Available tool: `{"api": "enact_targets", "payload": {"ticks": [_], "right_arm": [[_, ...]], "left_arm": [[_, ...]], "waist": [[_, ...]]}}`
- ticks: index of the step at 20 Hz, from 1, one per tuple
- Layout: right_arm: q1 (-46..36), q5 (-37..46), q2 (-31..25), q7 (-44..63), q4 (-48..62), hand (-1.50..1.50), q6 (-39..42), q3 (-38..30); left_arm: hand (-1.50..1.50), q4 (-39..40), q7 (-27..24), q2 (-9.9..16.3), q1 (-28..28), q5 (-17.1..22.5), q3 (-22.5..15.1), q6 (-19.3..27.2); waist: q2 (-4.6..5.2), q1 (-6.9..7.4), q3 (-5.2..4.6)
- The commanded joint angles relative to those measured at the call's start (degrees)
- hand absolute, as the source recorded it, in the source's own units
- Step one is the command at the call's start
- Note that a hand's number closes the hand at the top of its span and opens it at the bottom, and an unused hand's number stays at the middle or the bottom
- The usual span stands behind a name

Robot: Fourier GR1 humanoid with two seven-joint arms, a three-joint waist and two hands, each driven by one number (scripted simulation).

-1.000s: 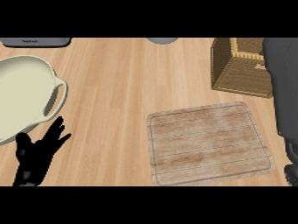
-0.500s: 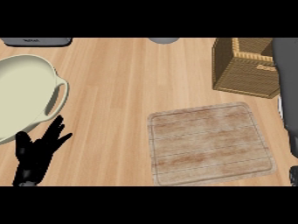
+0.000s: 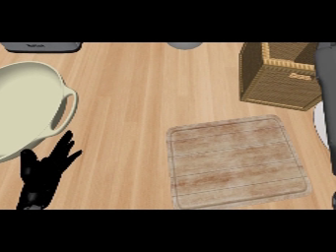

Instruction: Pick the sweet potato from the cutting board and place it in the basket

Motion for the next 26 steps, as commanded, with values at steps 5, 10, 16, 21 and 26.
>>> {"api": "enact_targets", "payload": {"ticks": [5,10,16,21,26], "right_arm": [[1.0,8.8,-7.2,2.6,7.8,1.50,0.6,3.7],[4.2,7.1,-9.4,-7.1,11.6,-1.50,0.5,3.2],[1.8,3.3,-12.9,-7.0,9.7,-1.50,2.1,-0.1],[3.4,0.5,-12.2,-7.3,7.2,-1.50,-2.2,-2.7],[9.0,-2.9,-15.7,-5.4,1.8,-1.50,-1.3,-6.5]], "left_arm": [[0.00,2.8,1.9,0.0,3.7,-0.1,-0.9,-1.6],[0.00,4.6,2.6,0.2,-1.2,-0.5,0.9,-0.5],[0.00,5.4,0.8,-0.3,1.9,-0.5,0.2,-2.3],[0.00,4.5,1.6,-0.7,2.2,-1.0,0.5,-1.5],[0.00,4.1,4.3,-1.2,-0.2,-1.3,0.9,0.0]], "waist": [[0.37,0.07,-0.79],[0.44,-0.34,-0.74],[0.19,-0.76,-0.77],[0.11,-0.86,-0.77],[-0.07,-2.01,-0.76]]}}
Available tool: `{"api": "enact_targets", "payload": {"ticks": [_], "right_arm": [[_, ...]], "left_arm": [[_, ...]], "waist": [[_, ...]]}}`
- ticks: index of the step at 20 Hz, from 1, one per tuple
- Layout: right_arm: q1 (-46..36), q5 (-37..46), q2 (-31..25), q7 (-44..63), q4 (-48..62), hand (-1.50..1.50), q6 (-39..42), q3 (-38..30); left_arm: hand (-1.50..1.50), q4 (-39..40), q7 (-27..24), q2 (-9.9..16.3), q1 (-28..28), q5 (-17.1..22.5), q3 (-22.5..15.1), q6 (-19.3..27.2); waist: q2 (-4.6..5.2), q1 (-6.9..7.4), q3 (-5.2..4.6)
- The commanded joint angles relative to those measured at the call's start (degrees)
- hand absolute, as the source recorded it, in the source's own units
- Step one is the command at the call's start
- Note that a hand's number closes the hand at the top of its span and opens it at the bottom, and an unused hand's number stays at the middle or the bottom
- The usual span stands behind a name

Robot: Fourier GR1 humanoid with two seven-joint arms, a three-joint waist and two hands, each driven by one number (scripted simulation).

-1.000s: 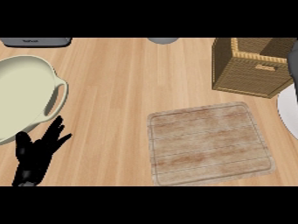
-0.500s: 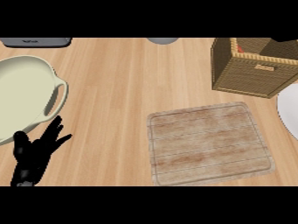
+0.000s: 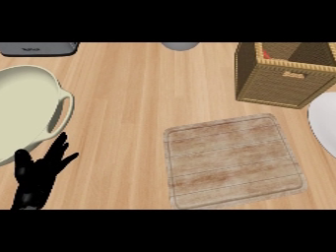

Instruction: Pick the sweet potato from the cutting board and place it in the basket

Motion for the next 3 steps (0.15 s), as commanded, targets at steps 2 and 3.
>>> {"api": "enact_targets", "payload": {"ticks": [2,3], "right_arm": [[6.8,-3.1,-4.6,1.6,-7.0,-1.50,3.6,-2.9],[5.8,-3.9,-7.0,4.2,-7.9,-1.50,6.1,-3.7]], "left_arm": [[0.00,2.7,1.7,-1.9,2.8,-0.8,-1.7,0.2],[0.00,2.7,1.1,-1.5,3.5,-0.3,-0.8,0.0]], "waist": [[0.23,-1.23,-0.77],[0.19,-1.18,-0.80]]}}
